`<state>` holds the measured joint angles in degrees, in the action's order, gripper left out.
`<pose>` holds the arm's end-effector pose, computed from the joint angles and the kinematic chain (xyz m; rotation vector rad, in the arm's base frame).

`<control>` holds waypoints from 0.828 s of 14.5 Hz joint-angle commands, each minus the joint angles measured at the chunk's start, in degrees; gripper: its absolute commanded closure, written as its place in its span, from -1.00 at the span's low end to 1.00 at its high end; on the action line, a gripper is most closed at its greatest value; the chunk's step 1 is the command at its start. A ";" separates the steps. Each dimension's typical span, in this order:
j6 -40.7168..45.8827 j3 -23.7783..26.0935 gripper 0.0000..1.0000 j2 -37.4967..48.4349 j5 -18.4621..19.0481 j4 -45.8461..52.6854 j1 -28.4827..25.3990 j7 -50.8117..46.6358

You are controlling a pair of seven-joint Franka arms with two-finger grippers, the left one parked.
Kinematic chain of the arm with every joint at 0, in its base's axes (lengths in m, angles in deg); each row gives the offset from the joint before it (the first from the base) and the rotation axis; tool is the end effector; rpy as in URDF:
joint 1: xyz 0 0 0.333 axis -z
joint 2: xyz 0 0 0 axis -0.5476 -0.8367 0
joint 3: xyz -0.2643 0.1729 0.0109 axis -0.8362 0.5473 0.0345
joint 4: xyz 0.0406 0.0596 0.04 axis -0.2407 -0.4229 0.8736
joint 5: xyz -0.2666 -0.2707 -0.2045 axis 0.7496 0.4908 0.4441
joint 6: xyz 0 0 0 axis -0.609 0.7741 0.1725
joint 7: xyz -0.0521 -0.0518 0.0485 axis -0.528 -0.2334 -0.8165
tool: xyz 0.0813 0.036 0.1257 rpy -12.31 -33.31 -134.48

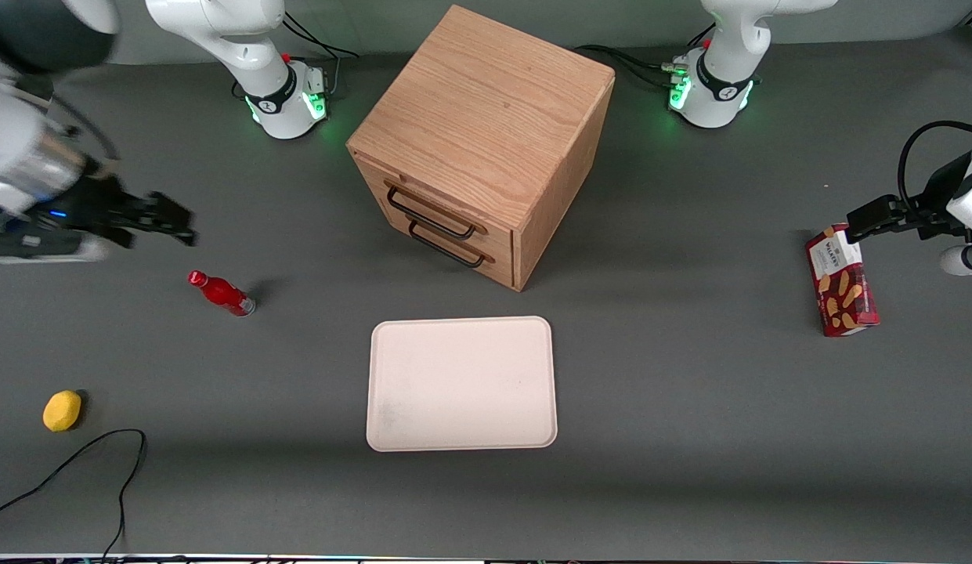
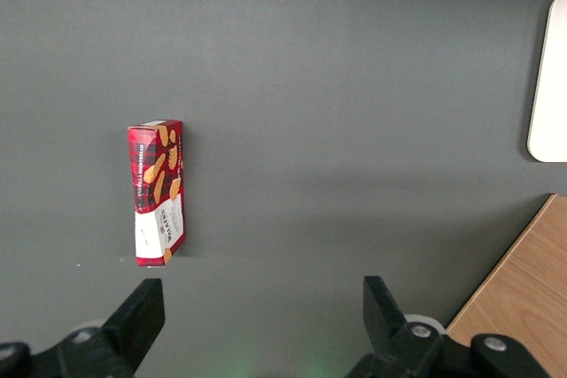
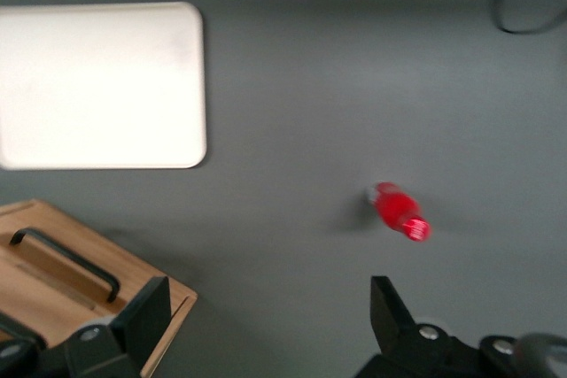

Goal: Open upper drawer
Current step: 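Move the right gripper toward the upper drawer's black handle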

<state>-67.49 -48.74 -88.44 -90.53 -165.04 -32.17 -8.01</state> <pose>0.5928 0.1225 0.5380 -3.0973 -0.0631 -0.0206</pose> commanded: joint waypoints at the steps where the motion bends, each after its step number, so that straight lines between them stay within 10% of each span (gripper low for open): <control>1: -0.87 5.97 -1.00 -3.18 -0.30 3.16 -0.33 0.60; 6: -2.72 17.67 -1.00 -7.92 -0.56 4.31 -0.51 20.94; 12: -2.90 19.70 -1.00 -12.41 -5.65 3.96 -2.96 34.61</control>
<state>-70.75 -29.36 -99.08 -93.96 -162.80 -34.05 23.34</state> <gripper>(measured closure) 0.000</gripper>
